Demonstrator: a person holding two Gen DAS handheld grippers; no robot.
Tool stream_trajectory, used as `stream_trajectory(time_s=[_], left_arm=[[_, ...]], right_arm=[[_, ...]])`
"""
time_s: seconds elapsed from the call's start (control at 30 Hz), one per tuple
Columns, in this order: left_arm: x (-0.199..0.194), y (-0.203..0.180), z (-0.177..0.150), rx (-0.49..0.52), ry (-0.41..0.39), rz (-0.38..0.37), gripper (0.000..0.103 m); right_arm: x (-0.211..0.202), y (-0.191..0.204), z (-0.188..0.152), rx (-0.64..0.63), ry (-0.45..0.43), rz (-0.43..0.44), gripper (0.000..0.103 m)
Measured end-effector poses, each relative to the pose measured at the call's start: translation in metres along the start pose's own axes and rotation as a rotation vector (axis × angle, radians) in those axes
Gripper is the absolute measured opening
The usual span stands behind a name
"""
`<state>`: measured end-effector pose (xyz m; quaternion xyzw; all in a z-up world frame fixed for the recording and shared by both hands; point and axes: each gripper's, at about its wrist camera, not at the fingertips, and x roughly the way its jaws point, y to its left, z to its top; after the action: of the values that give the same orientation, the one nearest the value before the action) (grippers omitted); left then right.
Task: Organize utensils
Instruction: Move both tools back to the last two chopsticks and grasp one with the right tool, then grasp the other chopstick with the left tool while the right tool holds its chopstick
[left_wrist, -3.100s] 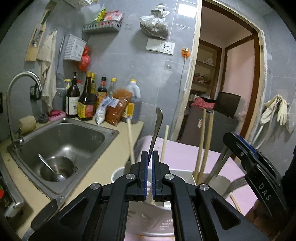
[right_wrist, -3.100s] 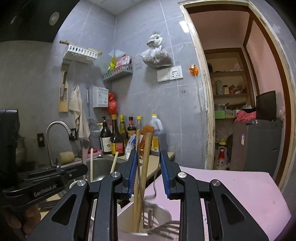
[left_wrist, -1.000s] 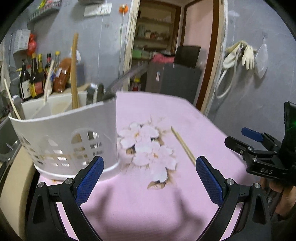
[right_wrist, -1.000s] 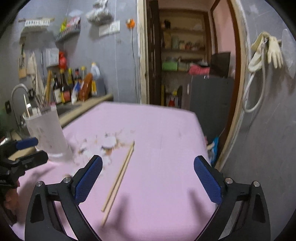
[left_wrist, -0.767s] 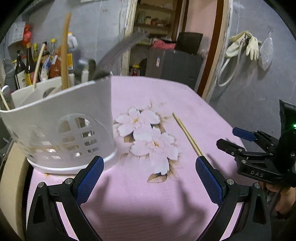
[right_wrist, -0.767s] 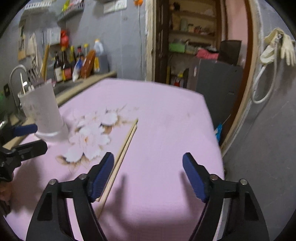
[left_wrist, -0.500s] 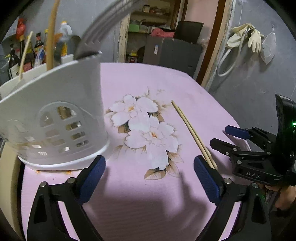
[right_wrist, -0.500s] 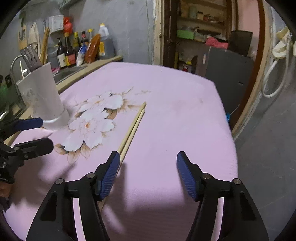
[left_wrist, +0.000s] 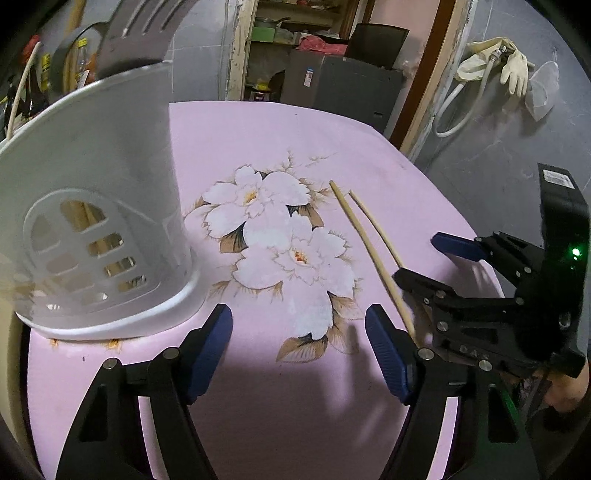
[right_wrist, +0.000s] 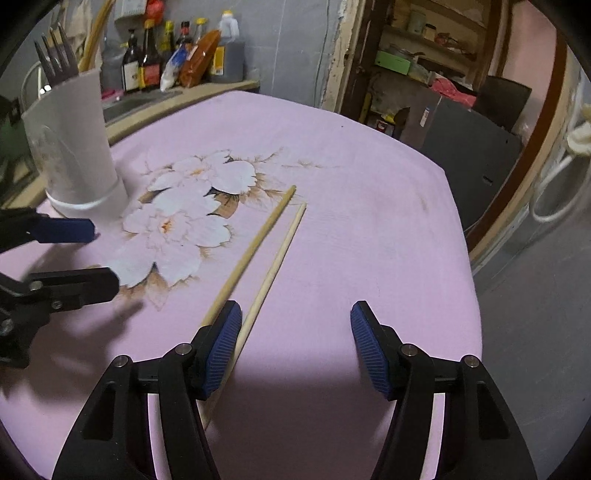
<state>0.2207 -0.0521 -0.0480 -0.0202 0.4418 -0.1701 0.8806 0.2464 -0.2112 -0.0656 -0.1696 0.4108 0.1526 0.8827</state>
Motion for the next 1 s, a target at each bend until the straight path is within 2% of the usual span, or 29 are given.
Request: stream_trajectory(time_s=[0.1,0.17,0.27,0.37,0.43,0.5,0.67,0.8,1.0], left_arm=[[0.002,-0.002,0.003,0.012,0.010,-0.008,0.063],[0.007,-0.004,0.006,0.016,0.024,-0.021,0.059],[0.015,-0.012,0.012,0.028,0.047,-0.049,0.055],[0.023,-0.023,0.021,0.064,0.052,-0.054,0.051],[0.030,-0.030,0.027,0.090,0.065,-0.060,0.042],[0.036,-0.034,0.033,0.104,0.079,-0.061,0.040],[0.057,-0.036,0.050,0.065,0.106,-0.113,0.027],[0.069,-0.038,0.062,0.057,0.118,-0.093,0.020],[0.076,-0.044,0.066,0.070,0.136,-0.024,0.008]], right_arm=[[0.002,-0.011,0.002,0.022,-0.004,-0.012,0.038],[0.000,-0.020,0.000,0.042,-0.011,-0.018,0.019],[-0.004,-0.032,-0.005,0.076,-0.020,0.008,0.009],[-0.011,-0.038,-0.011,0.089,-0.032,0.005,0.006],[-0.016,-0.040,-0.014,0.103,-0.038,0.004,0.005],[-0.020,-0.043,-0.018,0.119,-0.042,-0.003,0.005],[-0.023,-0.057,-0.025,0.186,-0.056,0.011,0.005],[-0.022,-0.061,-0.026,0.203,-0.057,0.014,0.005],[-0.023,-0.060,-0.026,0.203,-0.058,0.019,0.005]])
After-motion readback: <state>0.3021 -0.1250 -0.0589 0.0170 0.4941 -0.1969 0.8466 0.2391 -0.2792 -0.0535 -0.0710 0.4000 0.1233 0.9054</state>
